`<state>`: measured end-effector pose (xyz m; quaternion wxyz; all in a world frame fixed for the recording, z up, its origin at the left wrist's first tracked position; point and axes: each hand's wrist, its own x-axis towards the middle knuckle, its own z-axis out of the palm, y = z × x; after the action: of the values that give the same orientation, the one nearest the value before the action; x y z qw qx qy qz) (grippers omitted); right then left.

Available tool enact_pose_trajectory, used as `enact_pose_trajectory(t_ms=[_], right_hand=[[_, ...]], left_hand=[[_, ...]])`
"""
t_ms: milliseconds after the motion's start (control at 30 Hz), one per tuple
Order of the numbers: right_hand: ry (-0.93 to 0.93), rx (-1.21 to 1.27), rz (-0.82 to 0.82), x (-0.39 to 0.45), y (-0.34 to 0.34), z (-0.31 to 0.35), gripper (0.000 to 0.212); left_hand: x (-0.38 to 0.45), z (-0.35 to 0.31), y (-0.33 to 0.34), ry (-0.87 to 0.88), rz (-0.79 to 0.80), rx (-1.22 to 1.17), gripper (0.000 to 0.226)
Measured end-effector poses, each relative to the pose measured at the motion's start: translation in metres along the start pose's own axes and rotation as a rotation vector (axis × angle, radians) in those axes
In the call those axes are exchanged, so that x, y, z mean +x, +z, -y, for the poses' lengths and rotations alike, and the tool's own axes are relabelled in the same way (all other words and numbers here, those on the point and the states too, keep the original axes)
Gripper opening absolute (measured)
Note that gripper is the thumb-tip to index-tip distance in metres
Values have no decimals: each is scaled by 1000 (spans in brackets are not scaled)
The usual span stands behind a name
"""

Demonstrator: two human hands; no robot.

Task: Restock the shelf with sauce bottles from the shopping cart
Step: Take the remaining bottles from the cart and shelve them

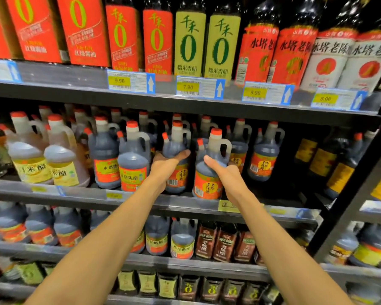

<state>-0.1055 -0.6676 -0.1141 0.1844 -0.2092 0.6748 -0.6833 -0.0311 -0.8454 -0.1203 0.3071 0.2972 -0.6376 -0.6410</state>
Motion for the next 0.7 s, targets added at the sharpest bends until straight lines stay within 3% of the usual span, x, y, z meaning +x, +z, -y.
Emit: enact_pose_trajectory(t_ms=[133, 233, 300, 467, 533, 700], right_hand=[[37, 7, -33, -10, 4, 6, 79], [53, 15, -53, -18, 6, 9, 75], [76, -4, -82, -24, 4, 6, 88], [57, -133, -24, -39, -5, -1, 104], [37, -219, -14, -46, -8, 1, 104], [-49, -371, 11, -80, -4, 6, 67]], left_hand=[[-8, -4, -3, -32, 1, 33, 88], [-18, -12, -8, -79, 49, 47, 86], [-29, -16, -7, -98, 86, 56, 86], [-69, -14, -24, -61, 108, 324, 106], [-78, -11, -34, 11, 138, 434, 100], [-115, -6, -64, 67, 276, 629, 89]])
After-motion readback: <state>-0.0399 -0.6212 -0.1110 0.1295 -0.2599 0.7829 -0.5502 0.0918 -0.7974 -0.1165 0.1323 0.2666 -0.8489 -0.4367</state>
